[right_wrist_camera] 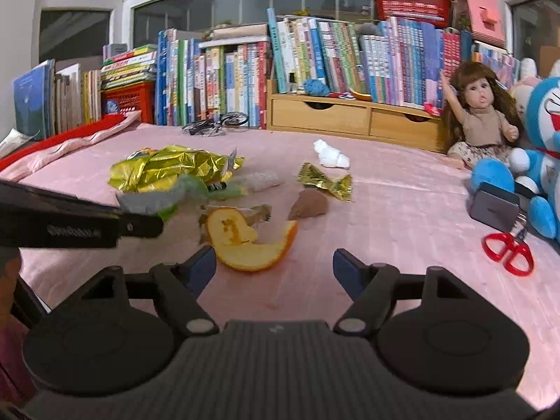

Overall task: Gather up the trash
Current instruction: 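Grasp the clear plastic wrapper with the left gripper while the right gripper grasps the orange peel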

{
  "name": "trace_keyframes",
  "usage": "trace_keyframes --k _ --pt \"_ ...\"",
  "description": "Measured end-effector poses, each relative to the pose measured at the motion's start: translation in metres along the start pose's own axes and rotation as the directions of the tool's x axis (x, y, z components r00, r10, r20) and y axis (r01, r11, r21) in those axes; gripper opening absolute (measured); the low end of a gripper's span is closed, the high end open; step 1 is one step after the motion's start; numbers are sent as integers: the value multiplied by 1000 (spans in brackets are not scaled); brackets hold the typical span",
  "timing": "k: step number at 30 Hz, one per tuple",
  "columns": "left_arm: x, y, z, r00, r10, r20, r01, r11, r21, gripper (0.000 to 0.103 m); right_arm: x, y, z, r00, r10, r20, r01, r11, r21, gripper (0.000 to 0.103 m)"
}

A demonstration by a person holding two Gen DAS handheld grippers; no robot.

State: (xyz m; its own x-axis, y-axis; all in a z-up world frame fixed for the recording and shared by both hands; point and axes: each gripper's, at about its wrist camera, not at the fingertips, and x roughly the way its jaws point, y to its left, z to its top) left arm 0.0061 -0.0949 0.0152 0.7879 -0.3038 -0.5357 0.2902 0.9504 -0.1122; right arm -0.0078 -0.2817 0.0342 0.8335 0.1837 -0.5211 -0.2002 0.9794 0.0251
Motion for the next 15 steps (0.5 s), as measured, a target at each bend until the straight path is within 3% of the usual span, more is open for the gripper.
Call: trace_keyframes --k 4,6,8,15 --pt "-18 9 -3 1000 9 14 -9 1000 4 28 11 10 3 1000 2 -19 -3 1000 -22 84" --pt "-23 14 -3 999 26 20 -26 1000 -4 46 18 14 5 1000 1 -31 -2 1000 -23 84" --pt "-25 18 -4 998 45 34 -45 999 -10 54 23 16 7 999 -2 -45 1 1000 -22 84" --pt "4 23 0 999 35 -17 -35 999 -22 55 37 21 12 998 -16 -59 14 999 -34 83"
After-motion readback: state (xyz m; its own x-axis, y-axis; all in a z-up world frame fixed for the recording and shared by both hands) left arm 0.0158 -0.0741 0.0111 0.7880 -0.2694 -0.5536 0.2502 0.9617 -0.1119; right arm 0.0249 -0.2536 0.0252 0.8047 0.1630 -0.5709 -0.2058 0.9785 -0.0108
